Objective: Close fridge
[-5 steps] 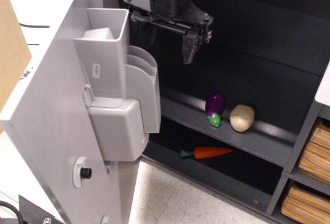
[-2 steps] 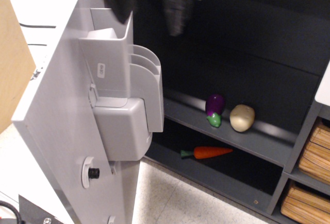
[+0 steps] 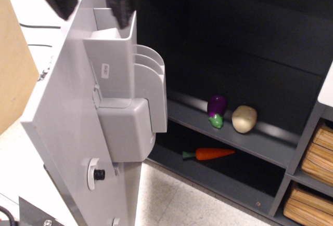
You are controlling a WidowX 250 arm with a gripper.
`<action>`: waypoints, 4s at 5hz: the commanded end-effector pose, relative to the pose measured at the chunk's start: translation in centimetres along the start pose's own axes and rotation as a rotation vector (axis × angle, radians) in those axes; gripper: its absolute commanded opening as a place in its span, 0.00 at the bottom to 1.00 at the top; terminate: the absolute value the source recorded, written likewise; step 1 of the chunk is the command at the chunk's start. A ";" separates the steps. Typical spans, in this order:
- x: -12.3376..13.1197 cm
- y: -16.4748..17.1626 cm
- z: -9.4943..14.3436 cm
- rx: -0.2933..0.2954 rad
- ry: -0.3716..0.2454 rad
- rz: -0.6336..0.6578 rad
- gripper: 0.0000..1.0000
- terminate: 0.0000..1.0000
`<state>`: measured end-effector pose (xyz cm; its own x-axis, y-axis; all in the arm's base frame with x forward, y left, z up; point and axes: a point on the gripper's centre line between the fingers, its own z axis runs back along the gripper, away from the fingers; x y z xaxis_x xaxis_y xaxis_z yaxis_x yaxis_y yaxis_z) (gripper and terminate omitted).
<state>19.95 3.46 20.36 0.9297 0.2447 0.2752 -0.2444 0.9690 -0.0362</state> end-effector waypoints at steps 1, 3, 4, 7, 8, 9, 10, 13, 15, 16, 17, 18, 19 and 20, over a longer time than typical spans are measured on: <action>-2.0 2.0 -1.3 0.101 0.003 0.114 1.00 0.00; -0.5 -0.7 -3.6 -0.034 0.029 0.206 1.00 0.00; 1.2 -2.4 -3.9 -0.077 0.039 0.241 1.00 0.00; 5.6 -7.5 -2.0 -0.142 -0.003 0.283 1.00 0.00; 3.9 -6.4 -1.0 -0.153 -0.014 0.211 1.00 0.00; 1.6 -4.6 -1.2 -0.136 -0.026 0.121 1.00 0.00; 0.7 -3.5 -5.4 -0.024 -0.060 0.056 1.00 0.00; 4.2 -7.2 -11.6 -0.061 -0.054 -0.076 1.00 0.00; 6.5 -9.4 -12.5 -0.098 -0.091 -0.081 1.00 0.00; 7.9 -10.1 -13.3 -0.088 -0.118 -0.061 1.00 0.00; 9.1 -10.7 -14.0 -0.054 -0.204 -0.048 1.00 0.00; 10.1 -11.1 -14.6 -0.047 -0.247 -0.046 1.00 0.00; 10.6 -11.2 -14.7 -0.052 -0.259 -0.039 1.00 0.00; 10.9 -11.3 -14.9 -0.052 -0.265 -0.018 1.00 0.00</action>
<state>35.87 -4.13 6.86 0.8633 0.2144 0.4569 -0.2131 0.9755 -0.0550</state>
